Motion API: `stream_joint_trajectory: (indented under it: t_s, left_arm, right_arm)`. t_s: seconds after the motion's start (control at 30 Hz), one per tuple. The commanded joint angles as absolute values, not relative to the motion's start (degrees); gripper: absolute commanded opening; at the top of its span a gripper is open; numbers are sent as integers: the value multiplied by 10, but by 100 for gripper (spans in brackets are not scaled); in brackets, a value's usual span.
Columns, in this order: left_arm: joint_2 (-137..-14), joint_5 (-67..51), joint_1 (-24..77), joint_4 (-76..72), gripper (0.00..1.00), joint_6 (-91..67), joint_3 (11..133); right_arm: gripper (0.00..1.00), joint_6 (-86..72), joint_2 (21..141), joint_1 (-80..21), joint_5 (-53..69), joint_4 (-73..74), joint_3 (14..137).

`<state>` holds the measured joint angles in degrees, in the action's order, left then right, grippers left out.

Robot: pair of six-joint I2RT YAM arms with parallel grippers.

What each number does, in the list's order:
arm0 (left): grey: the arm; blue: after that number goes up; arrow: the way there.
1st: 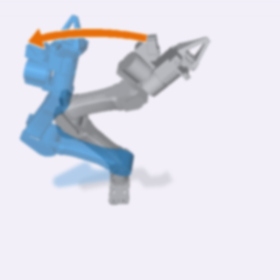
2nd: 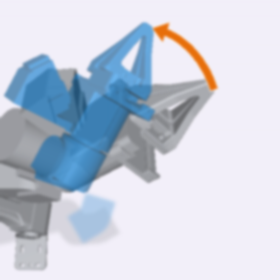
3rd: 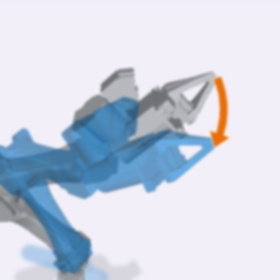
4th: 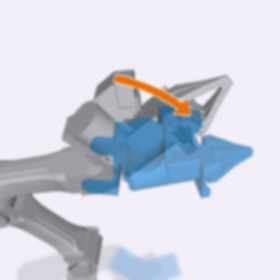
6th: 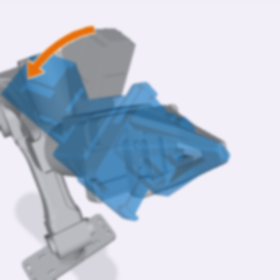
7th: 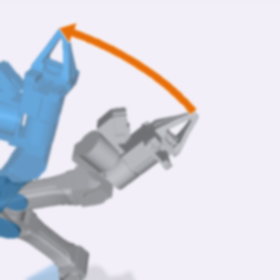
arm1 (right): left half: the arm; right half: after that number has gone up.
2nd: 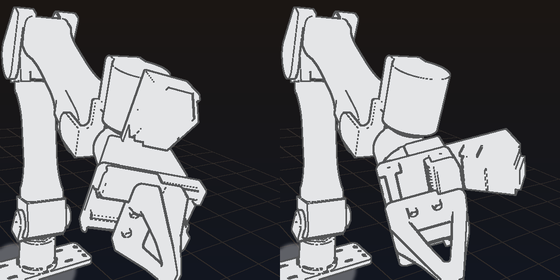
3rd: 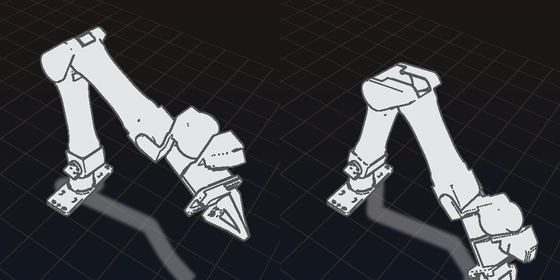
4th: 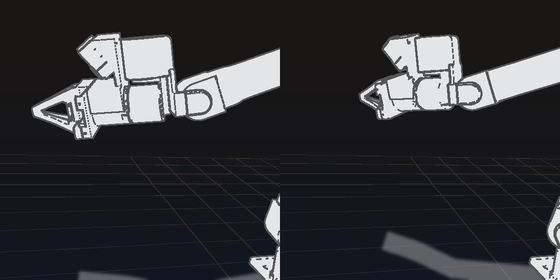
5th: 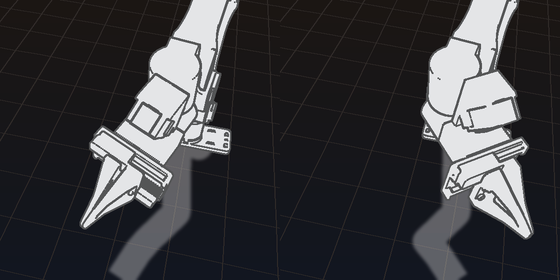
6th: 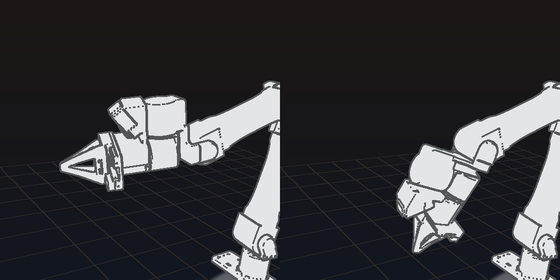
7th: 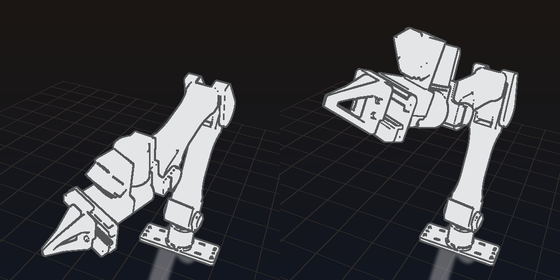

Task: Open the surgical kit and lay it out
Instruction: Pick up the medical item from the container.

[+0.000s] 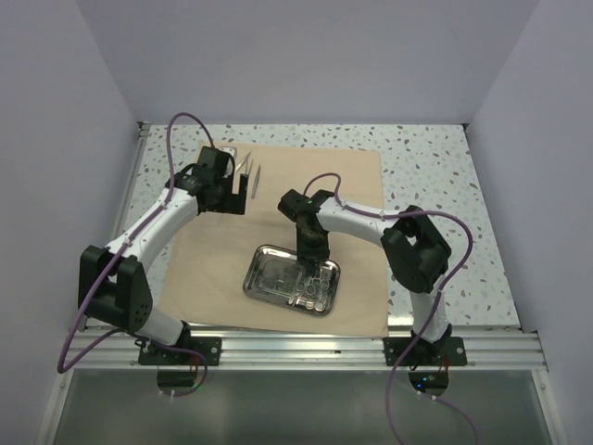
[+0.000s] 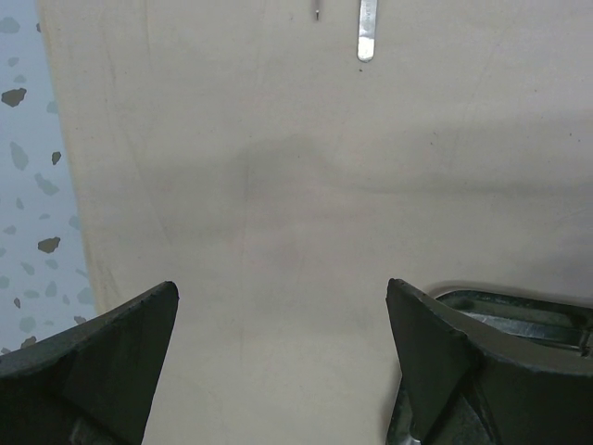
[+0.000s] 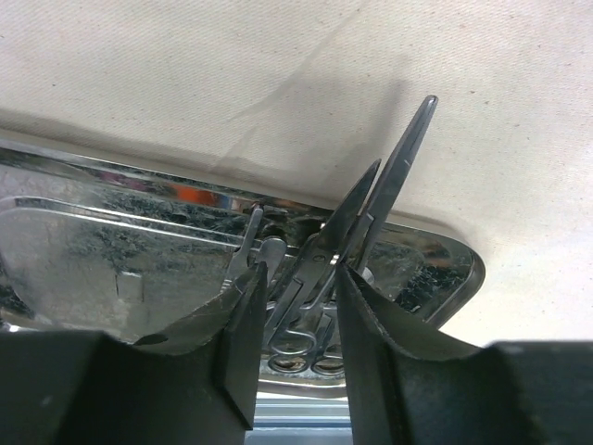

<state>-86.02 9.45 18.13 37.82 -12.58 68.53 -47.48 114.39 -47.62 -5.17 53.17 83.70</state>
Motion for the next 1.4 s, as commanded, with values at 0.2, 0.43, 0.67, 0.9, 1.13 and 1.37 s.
stream_joint_trajectory:
  t_s: [0.2, 0.43, 0.67, 0.9, 1.13, 1.37]
  left_arm:
    - [-838, 83, 178, 354, 98, -115, 684]
    - [-827, 83, 178, 348, 99, -115, 671]
    - [-817, 78, 178, 343, 99, -115, 665]
    - [-807, 74, 178, 338, 99, -115, 657]
    - [-804, 69, 178, 334, 99, -115, 657]
    - [-792, 76, 178, 330, 99, -112, 654]
  right_arm:
    - [30, -471, 1199, -480, -69, 486, 817]
    - [26, -468, 1222, -487, -90, 500, 831]
    - [26, -461, 1269, -500, -124, 548, 882]
    - [36, -453, 1292, -509, -91, 519, 890]
    - [38, -434, 1348, -526, -90, 548, 950]
    - [0, -429, 1353, -527, -89, 539, 908]
